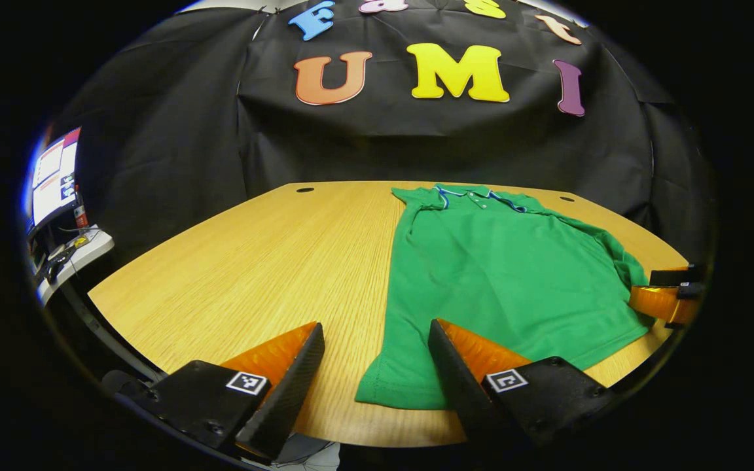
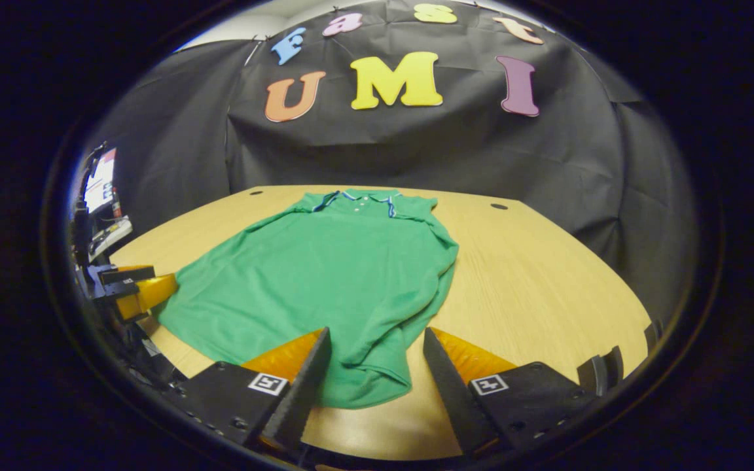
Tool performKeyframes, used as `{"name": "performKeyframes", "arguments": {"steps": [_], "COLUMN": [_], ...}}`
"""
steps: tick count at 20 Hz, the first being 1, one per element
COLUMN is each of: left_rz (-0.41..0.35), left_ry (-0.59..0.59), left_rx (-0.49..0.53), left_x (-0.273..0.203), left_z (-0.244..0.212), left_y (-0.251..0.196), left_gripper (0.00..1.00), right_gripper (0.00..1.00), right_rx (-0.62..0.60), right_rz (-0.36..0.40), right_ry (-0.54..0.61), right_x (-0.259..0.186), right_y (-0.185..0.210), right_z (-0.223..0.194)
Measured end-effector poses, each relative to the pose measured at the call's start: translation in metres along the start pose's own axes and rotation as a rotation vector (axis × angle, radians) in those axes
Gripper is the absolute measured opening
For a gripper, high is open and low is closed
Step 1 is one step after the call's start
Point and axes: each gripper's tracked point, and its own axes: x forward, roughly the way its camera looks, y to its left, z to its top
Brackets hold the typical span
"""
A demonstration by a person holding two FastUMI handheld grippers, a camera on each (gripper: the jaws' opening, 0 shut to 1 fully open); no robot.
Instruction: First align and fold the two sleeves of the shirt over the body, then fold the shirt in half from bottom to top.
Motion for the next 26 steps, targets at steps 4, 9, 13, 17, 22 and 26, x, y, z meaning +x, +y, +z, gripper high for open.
{"name": "performKeyframes", "arguments": {"steps": [4, 9, 13, 17, 22, 26], "left_rz": [-0.035, -0.063, -0.066, -0.066, -0.068, -0.078], "left_ry": [0.016, 0.016, 0.019, 0.023, 0.015, -0.047], "left_rx": [0.059, 0.062, 0.038, 0.025, -0.001, -0.006], "left_x": [0.004, 0.003, 0.004, 0.005, 0.004, -0.001], "left_z": [0.001, 0.001, 0.001, 0.002, 0.006, 0.039], "left_y": [-0.019, -0.02, -0.016, -0.015, -0.016, -0.019], "left_gripper": [0.64, 0.23, 0.1, 0.08, 0.08, 0.08], "right_gripper": [0.55, 0.07, 0.05, 0.05, 0.0, 0.0], "right_rx": [0.067, 0.176, 0.211, 0.244, 0.189, 0.131], "right_rz": [-0.021, 0.0, -0.008, -0.043, -0.052, -0.064], "right_ry": [-0.005, -0.008, -0.038, -0.062, -0.079, -0.163], "right_x": [0.003, 0.0, -0.011, -0.021, -0.025, -0.035], "right_y": [-0.008, -0.023, -0.042, -0.073, -0.076, -0.076], "right_z": [0.004, 0.002, 0.001, 0.001, 0.005, 0.041]}}
